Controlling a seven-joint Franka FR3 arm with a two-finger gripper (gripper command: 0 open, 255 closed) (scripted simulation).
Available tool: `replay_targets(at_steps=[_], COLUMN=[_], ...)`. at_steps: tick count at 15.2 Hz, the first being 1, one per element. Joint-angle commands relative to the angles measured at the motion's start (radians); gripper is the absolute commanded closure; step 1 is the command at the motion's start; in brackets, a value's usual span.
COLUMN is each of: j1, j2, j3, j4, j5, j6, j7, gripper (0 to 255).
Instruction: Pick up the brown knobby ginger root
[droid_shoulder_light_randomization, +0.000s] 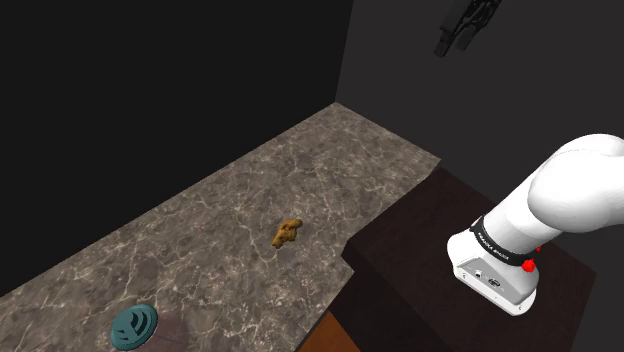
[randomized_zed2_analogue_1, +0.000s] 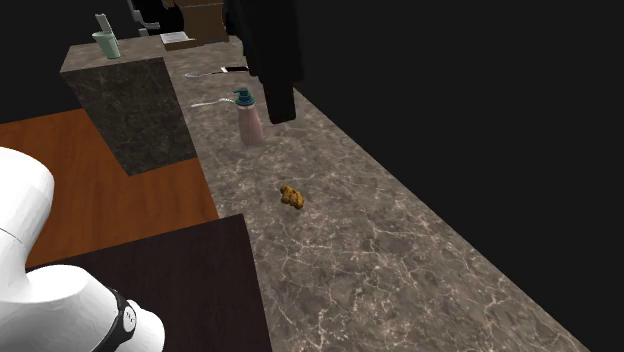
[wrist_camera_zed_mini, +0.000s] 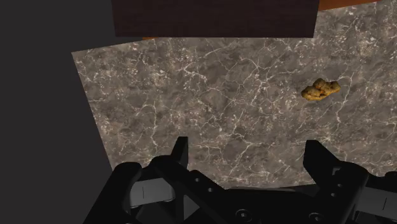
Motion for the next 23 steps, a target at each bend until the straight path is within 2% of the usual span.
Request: replay_targets(at_steps=[1,7,13,18,23], j1=[0.0,0.004,0.024,0.043,0.043], j2=[0.0,-0.034,0.001,0.099,0.263], j3=[0.0,0.108,0.235,0.354,0.483], j4=[0.0,-0.18,-0.311,-0.376,-0.394], j5=[0.0,0.082,0.182,0.268,0.336], j6=[0.0,0.146,0.318,0.487,0.681], j7=[0.0,0.175,0.351,0.499,0.651], gripper=[0,0,0,0,0])
